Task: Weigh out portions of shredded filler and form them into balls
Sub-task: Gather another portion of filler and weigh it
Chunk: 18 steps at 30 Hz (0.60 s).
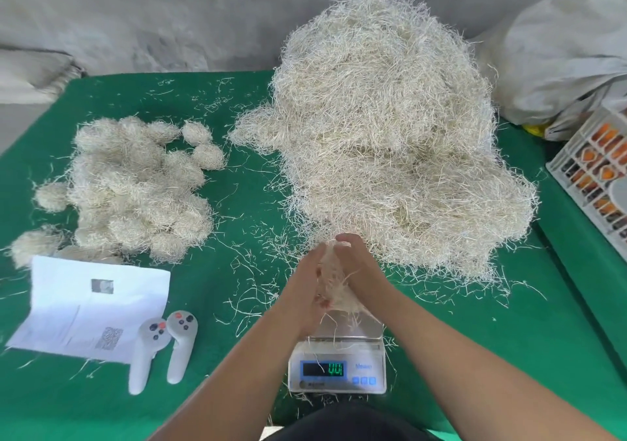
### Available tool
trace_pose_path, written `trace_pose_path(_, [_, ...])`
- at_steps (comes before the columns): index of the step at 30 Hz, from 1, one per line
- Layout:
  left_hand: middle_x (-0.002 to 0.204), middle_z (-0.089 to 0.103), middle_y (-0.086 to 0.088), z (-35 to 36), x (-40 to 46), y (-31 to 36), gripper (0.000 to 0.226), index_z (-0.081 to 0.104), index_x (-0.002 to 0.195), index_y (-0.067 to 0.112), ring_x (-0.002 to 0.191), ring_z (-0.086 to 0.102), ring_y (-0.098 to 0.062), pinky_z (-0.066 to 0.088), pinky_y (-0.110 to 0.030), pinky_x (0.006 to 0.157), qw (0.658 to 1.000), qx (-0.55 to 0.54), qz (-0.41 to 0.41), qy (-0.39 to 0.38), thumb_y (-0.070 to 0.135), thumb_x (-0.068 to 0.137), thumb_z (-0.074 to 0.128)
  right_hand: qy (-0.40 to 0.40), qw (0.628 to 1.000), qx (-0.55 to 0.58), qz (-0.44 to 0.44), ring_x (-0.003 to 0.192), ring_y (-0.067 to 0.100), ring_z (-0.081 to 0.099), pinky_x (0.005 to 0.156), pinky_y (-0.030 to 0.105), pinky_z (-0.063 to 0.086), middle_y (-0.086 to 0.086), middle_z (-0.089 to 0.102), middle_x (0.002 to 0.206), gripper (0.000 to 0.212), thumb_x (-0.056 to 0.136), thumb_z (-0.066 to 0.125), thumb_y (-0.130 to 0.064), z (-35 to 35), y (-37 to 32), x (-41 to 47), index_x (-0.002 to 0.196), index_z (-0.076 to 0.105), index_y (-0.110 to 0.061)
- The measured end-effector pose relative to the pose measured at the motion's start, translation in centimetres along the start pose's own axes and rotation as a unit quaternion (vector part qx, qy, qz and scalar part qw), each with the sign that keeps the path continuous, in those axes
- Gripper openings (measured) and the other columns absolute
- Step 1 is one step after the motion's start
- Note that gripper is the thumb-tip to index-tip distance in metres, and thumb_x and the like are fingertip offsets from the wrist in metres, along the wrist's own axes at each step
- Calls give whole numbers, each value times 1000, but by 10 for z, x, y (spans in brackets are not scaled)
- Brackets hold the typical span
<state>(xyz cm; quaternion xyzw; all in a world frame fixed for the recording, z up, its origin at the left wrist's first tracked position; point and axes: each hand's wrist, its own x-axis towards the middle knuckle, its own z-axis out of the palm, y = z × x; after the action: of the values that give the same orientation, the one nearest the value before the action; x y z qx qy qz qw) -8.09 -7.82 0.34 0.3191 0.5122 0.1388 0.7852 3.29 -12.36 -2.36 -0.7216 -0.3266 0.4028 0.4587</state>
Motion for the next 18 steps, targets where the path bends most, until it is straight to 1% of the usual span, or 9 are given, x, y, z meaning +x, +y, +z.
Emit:
trace_pose_path(2, [129,68,-16,-14,11,0,41,57,139,13,121,64,-40,54,-55,100,999,16,29,8,34,104,60,-20,996,58,60,105,25,63,78,37,56,7,58,122,37,98,50,-30,-1,1,4,132,41,-41])
trace_pose_path(4, [123,68,-15,-23,22,-4,26,59,129,15,116,65,-40,58,-54,95,995,57,74,46,26,106,57,-37,996,50,71,106,25,59,78,37,56,8,50,129,45,99,52,-19,-8,0,6,136,34,-36])
trace_pose_path(6, [116,68,-13,-28,31,-9,18,58,119,17,107,69,-36,61,-51,90,990,75,80,90,30,106,55,-75,995,-43,45,93,18,65,65,30,59,5,55,127,50,100,62,-16,-19,5,6,139,36,-33])
trace_pose_path(7, [112,67,-9,-29,33,-10,20,56,118,18,100,70,-30,64,-45,81,985,107,90,104,34,106,56,-89,989,-115,29,87,11,64,63,22,56,3,57,130,52,99,67,-19,-24,9,5,141,40,-33])
trace_pose_path(9, [107,64,-2,-37,37,-14,26,53,118,23,90,68,-20,61,-36,69,957,234,117,124,43,102,59,-84,971,-225,3,100,6,56,77,16,46,-3,54,145,52,99,68,-29,-34,20,4,145,45,-32])
trace_pose_path(11, [109,62,0,-47,41,-18,27,53,120,31,92,68,-21,60,-43,82,932,310,110,152,46,98,60,-73,962,-263,4,116,11,52,90,22,44,-2,49,154,54,101,64,-37,-41,27,1,150,44,-27])
trace_pose_path(14, [108,62,5,-59,44,-17,37,48,132,35,108,56,-25,48,-46,99,921,329,91,185,29,96,53,-110,940,-322,32,136,22,51,111,35,39,4,38,163,65,102,61,-44,-51,34,-2,158,37,-21])
trace_pose_path(16, [120,61,10,-63,45,-17,43,47,140,36,119,43,-23,39,-49,105,902,363,124,199,27,98,49,-153,929,-332,61,143,27,46,115,40,36,5,27,168,77,99,63,-49,-58,32,-3,162,27,-25])
trace_pose_path(18, [138,56,10,-61,44,-19,44,47,144,36,128,44,-17,40,-49,109,891,374,181,184,32,101,50,-163,928,-327,69,149,28,37,118,42,33,4,22,170,82,98,64,-49,-66,26,-3,164,21,-27])
